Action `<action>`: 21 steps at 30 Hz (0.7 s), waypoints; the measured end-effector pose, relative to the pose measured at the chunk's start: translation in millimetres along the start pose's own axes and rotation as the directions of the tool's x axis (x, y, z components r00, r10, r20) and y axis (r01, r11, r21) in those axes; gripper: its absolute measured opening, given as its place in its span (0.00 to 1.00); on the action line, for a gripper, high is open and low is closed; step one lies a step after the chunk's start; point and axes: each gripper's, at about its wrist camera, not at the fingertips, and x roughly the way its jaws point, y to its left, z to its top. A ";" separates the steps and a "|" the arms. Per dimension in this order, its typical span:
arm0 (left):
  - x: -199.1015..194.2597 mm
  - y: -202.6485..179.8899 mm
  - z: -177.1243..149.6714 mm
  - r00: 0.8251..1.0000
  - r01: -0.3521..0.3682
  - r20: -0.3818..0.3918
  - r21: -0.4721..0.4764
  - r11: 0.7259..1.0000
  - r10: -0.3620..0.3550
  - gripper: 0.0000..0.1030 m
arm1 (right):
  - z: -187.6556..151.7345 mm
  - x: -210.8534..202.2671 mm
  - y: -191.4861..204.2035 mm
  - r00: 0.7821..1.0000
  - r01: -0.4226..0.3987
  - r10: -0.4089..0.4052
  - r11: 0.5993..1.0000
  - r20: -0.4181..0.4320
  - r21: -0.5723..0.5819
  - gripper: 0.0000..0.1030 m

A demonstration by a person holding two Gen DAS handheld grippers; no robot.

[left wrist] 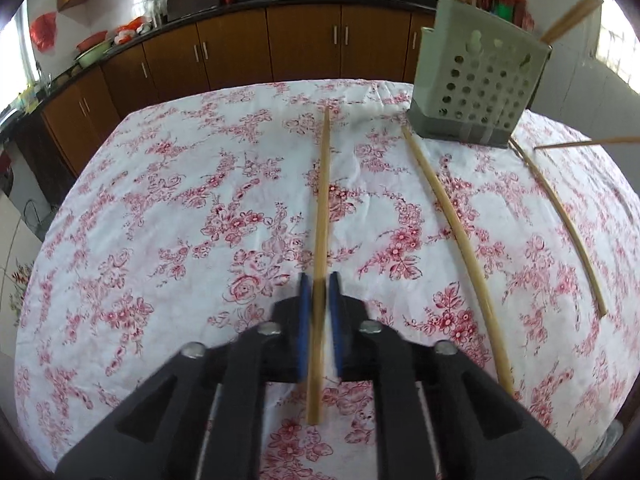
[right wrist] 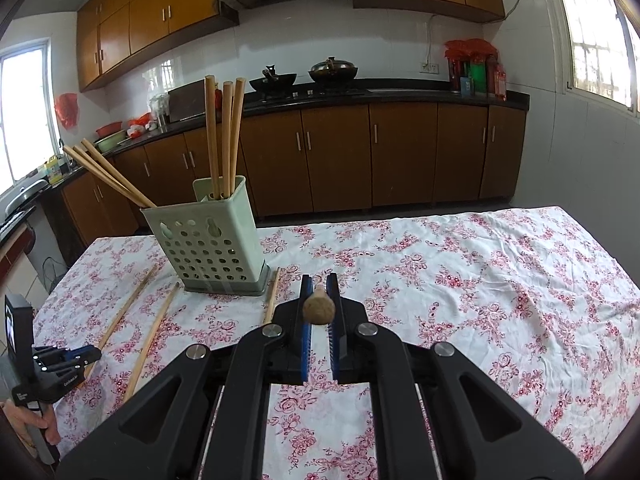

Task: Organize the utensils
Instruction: 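Lift the left gripper's chopstick into the green holder while the right gripper inserts its chopstick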

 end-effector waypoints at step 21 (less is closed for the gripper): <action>-165.7 -8.6 104.9 0.896 0.142 0.427 -0.022 0.990 -0.119 0.08 | 57.5 -47.2 25.1 0.972 -0.114 0.113 0.993 0.206 -0.009 0.08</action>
